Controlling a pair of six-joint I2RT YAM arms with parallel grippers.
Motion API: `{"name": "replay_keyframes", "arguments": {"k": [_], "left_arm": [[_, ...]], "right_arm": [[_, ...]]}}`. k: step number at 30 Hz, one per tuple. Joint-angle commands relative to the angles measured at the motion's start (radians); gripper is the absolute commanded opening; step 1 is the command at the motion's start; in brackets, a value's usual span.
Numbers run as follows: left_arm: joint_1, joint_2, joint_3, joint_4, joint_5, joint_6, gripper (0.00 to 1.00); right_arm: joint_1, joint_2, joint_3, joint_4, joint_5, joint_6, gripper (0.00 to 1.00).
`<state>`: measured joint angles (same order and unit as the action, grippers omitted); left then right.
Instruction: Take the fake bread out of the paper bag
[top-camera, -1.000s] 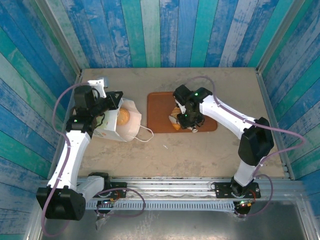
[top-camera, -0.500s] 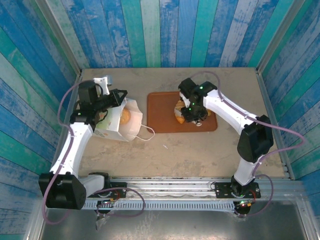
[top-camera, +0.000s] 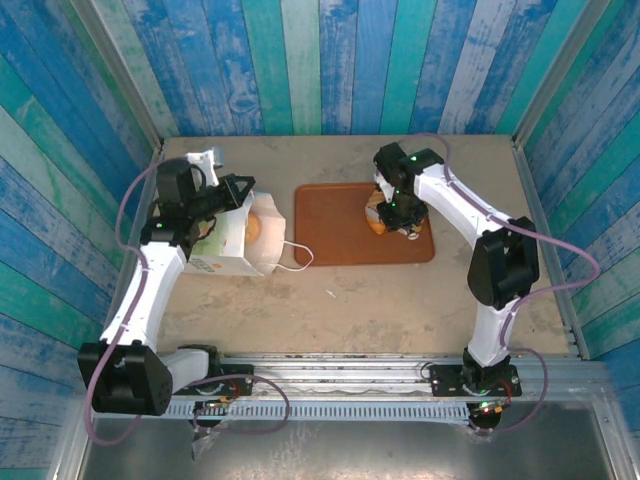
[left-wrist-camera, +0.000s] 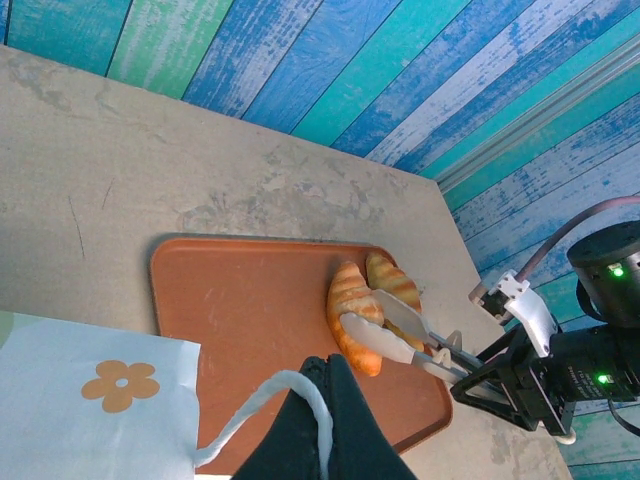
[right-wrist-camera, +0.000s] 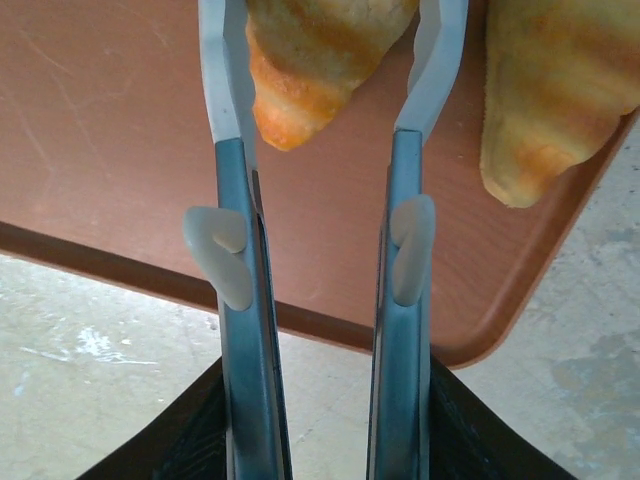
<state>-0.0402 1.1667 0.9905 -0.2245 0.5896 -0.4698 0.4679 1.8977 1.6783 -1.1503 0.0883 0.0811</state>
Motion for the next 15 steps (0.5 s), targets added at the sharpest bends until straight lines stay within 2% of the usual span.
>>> {"name": "replay_keyframes", "arguments": {"k": [1,7,15], "left_arm": [[0.002,0.02,0.034,0.028,0.012,-0.008,0.0],[0.002,0.021,0.039,0.034,0.009,-0.019,0.0],[0.0,0.023,0.042,0.027,0.008,-0.016,0.0]], "right_arm": [[-0.004,0.004,0.05,-0.026,0.069,-0.05,0.46],[-0.005,0.019,0.083,-0.04,0.084,-0.082,0.51],[-0.003,0.033,0.098,-0.063,0.03,-0.093,0.49]]}}
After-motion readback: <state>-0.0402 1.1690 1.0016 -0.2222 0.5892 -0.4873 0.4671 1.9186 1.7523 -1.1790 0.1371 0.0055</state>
